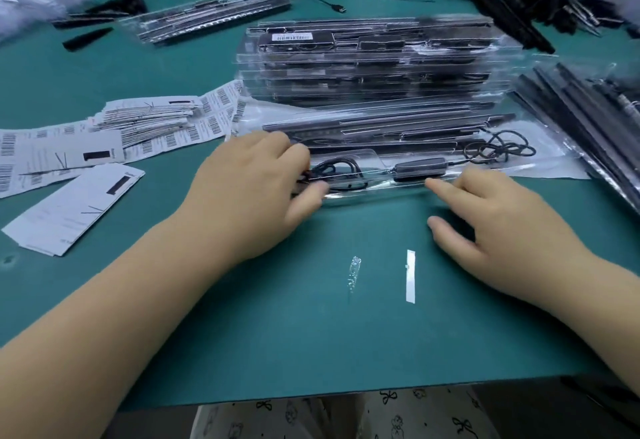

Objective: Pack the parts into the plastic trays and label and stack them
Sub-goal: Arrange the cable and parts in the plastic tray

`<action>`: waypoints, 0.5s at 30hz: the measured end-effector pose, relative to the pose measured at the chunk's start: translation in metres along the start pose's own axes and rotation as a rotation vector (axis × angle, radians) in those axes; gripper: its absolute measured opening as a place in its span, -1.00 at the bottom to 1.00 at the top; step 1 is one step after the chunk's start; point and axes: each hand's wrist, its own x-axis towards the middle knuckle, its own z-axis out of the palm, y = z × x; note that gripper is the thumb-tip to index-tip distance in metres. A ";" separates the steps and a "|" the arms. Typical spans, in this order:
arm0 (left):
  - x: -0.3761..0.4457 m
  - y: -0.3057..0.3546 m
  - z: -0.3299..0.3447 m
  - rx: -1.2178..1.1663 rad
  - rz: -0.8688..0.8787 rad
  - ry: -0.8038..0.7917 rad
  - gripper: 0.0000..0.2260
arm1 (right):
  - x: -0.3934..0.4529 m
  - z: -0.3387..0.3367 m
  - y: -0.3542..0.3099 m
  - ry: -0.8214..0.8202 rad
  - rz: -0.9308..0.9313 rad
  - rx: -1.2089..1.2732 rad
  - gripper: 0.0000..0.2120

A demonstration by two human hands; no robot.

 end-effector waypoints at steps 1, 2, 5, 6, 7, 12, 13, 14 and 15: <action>0.005 0.006 -0.001 0.040 0.000 -0.015 -0.50 | 0.000 0.002 0.000 0.012 -0.001 -0.002 -0.62; 0.012 0.010 -0.003 0.075 -0.008 -0.035 -0.52 | 0.000 0.003 0.001 0.017 0.001 0.004 -0.62; 0.045 0.020 0.001 0.155 0.056 -0.089 -0.55 | 0.004 0.003 0.003 0.030 -0.001 0.020 -0.62; 0.053 0.024 0.007 0.149 0.117 -0.089 -0.55 | 0.005 0.003 0.003 0.028 -0.001 0.025 -0.60; 0.058 0.030 0.014 0.146 0.176 -0.082 -0.56 | 0.006 0.002 0.003 0.025 -0.001 0.030 -0.59; 0.060 0.038 0.036 0.165 0.241 0.015 -0.60 | 0.003 0.004 0.005 0.046 0.000 0.046 -0.57; 0.061 0.037 0.036 0.142 0.250 0.021 -0.61 | 0.000 0.005 0.005 0.047 0.001 0.030 -0.55; 0.062 0.035 0.035 0.108 0.254 0.035 -0.63 | -0.002 0.005 0.004 0.043 0.004 0.010 -0.54; 0.062 0.034 0.034 0.078 0.258 0.052 -0.63 | -0.003 0.005 0.003 0.040 0.006 -0.006 -0.52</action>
